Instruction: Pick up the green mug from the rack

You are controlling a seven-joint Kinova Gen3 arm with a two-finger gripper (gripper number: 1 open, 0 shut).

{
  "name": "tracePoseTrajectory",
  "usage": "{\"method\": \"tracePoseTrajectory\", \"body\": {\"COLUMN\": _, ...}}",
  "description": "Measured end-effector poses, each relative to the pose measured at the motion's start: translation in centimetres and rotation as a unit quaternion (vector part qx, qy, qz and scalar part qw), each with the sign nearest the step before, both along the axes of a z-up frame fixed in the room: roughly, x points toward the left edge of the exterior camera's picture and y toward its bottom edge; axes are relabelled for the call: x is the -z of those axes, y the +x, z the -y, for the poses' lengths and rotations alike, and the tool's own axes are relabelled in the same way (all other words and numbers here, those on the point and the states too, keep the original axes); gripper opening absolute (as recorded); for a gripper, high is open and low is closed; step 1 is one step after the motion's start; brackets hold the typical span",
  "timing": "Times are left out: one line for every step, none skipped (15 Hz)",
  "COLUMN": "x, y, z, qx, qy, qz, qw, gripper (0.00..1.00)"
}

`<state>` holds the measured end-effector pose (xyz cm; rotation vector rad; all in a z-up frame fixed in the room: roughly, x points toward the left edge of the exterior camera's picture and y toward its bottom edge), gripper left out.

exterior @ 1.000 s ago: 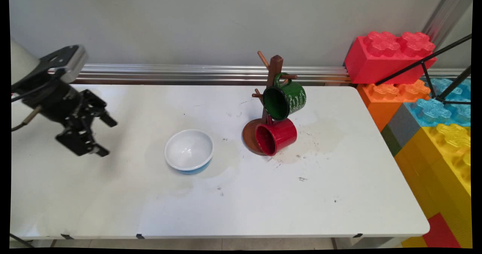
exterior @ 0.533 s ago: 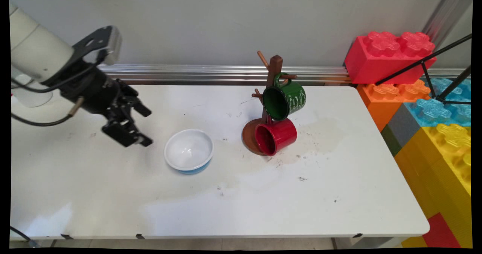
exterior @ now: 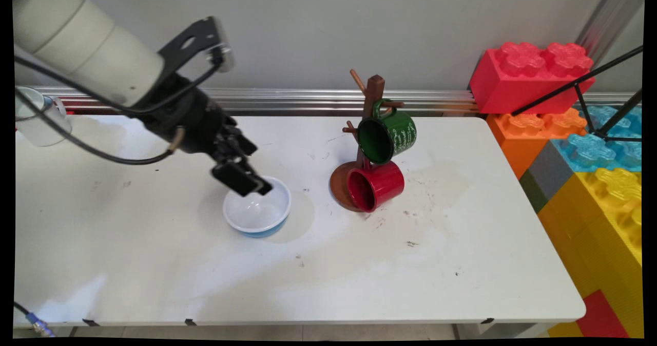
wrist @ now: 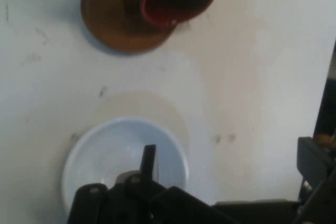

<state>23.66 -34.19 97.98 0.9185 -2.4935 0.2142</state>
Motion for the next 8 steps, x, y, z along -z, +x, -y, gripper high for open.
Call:
{"method": "tracePoseTrajectory", "body": {"x": -0.3, "y": -1.2, "z": 0.1, "qx": -0.008, "qy": -0.002, "qz": -0.005, "qw": 1.0000, "gripper": 1.00}}
{"method": "tracePoseTrajectory", "body": {"x": -0.5, "y": -2.2, "z": 0.2, "qx": -0.016, "qy": -0.005, "qz": -0.010, "qw": 0.9998, "gripper": 1.00}}
{"method": "tracePoseTrajectory", "body": {"x": -0.7, "y": -3.1, "z": 0.2, "qx": -0.022, "qy": -0.008, "qz": -0.015, "qw": 0.9996, "gripper": 1.00}}
{"method": "tracePoseTrajectory", "body": {"x": -1.0, "y": -5.0, "z": 0.4, "qx": -0.036, "qy": -0.014, "qz": -0.026, "qw": 0.9989, "gripper": 1.00}}
{"method": "tracePoseTrajectory", "body": {"x": -1.2, "y": -5.7, "z": 0.4, "qx": -0.043, "qy": -0.016, "qz": -0.030, "qw": 0.9985, "gripper": 1.00}}
{"method": "tracePoseTrajectory", "body": {"x": -1.3, "y": -6.5, "z": 0.4, "qx": -0.051, "qy": -0.018, "qz": -0.035, "qw": 0.9979, "gripper": 1.00}}
{"method": "tracePoseTrajectory", "body": {"x": -1.3, "y": -7.1, "z": 0.4, "qx": -0.058, "qy": -0.019, "qz": -0.040, "qw": 0.9973, "gripper": 1.00}}
{"method": "tracePoseTrajectory", "body": {"x": -1.3, "y": -7.6, "z": 0.5, "qx": -0.063, "qy": -0.021, "qz": -0.044, "qw": 0.9968, "gripper": 1.00}}
